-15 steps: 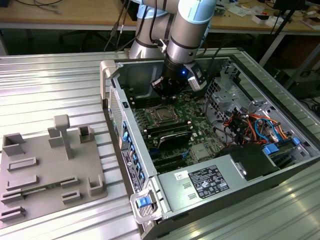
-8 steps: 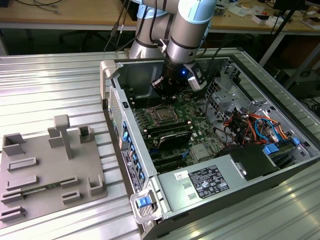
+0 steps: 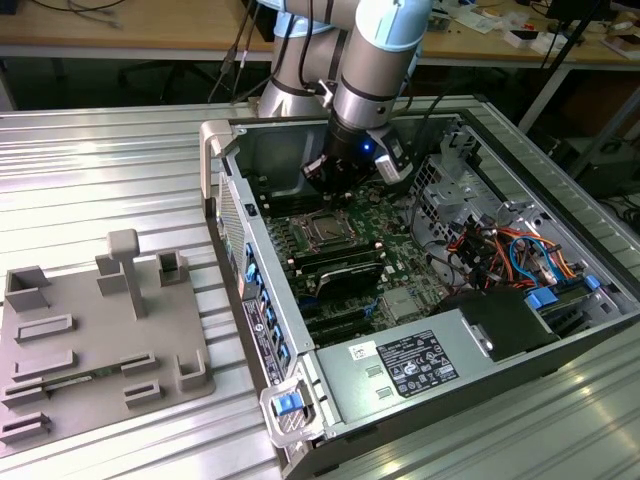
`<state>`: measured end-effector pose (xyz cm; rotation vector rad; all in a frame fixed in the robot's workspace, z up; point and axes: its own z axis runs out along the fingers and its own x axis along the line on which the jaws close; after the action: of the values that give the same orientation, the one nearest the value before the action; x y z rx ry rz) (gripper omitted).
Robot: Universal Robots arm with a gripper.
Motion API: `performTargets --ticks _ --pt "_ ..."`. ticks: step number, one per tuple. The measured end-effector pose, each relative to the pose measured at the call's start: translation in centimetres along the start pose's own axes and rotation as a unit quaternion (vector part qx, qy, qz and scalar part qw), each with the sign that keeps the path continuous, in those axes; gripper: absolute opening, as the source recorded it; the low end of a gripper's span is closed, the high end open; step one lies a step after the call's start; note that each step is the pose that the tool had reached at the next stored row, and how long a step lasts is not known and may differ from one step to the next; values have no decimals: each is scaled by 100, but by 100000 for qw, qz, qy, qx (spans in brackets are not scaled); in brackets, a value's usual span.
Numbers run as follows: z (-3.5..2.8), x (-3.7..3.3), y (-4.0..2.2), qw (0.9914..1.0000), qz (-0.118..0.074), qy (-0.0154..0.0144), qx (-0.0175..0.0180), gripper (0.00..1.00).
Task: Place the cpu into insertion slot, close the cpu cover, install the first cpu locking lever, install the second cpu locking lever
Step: 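Install the first cpu locking lever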
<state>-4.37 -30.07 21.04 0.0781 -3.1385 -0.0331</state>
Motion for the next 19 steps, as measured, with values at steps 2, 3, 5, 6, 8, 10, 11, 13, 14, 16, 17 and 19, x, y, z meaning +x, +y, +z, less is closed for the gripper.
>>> performTargets --ticks 2,3,5,6,8,10,11,13,14,16,17,19 --pt "13 0 0 100000 7 0 2 11" --pt "25 -1 1 100000 -1 0 3 11" --pt "33 -1 3 100000 -7 8 10 11" --pt "34 -1 6 100000 -5 7 7 11" --pt "33 -1 8 100000 -6 5 2 11" --pt "19 -2 10 100000 -13 3 -8 11" --pt "7 -1 10 100000 -7 -1 -7 11" --pt "-21 6 11 100000 3 -17 -5 11" --pt "-31 12 12 100000 -6 -16 -8 11" --pt "-40 34 13 100000 -7 -8 -11 11" --pt "-41 50 13 100000 -4 -3 -10 11" --pt "-41 71 17 100000 -8 0 -2 11"
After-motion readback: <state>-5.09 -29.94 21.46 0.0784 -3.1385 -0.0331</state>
